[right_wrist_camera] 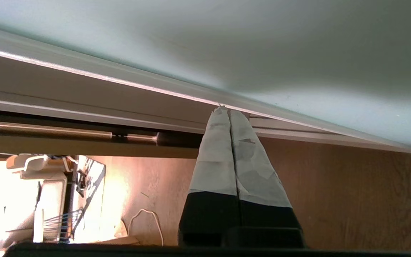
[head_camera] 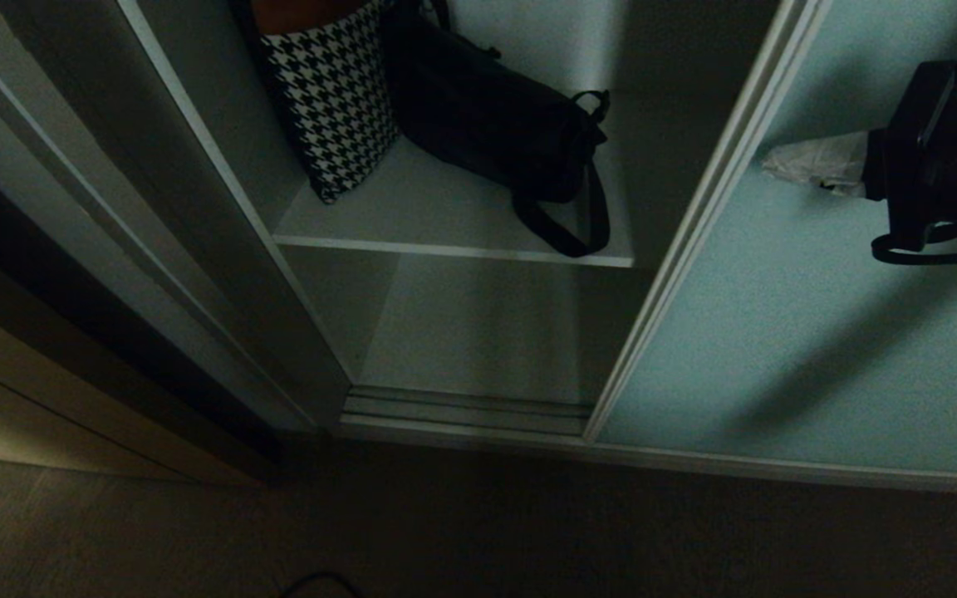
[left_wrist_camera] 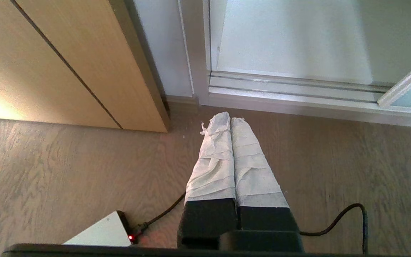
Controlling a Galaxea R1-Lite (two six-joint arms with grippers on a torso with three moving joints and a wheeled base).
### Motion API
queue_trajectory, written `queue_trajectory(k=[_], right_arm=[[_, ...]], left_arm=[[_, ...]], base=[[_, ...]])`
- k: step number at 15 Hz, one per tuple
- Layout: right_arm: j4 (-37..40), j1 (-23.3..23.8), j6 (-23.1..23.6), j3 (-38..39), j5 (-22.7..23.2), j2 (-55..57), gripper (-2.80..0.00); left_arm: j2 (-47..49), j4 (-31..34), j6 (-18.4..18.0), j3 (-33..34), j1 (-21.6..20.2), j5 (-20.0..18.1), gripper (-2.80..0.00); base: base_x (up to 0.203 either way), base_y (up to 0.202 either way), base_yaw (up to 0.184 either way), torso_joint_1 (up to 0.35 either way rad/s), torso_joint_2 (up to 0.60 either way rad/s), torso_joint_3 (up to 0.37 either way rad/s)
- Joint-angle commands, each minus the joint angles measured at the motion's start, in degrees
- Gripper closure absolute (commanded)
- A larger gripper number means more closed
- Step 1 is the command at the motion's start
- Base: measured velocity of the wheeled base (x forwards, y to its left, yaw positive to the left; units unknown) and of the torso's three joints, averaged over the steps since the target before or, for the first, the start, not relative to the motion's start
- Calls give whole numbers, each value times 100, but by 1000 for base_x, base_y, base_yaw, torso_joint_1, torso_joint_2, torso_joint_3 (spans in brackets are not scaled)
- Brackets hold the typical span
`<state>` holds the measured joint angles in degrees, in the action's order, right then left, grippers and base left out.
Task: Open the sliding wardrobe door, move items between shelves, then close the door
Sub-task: Close the door
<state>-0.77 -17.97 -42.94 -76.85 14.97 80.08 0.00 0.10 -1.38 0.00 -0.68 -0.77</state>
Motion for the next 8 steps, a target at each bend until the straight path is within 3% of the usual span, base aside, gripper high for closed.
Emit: queue_trajectory(k=[1,8], right_arm=[[-99,4,-21,-5,14,90,0],[-164,-88,-8,-202,88,201,0]], left_arm=[[9,-2,-3,0,-2,-2,0],[0,-1,-3,0,-2,-2,0]], base=[[0,0,0,0,0,0],[0,0,0,0,0,0]])
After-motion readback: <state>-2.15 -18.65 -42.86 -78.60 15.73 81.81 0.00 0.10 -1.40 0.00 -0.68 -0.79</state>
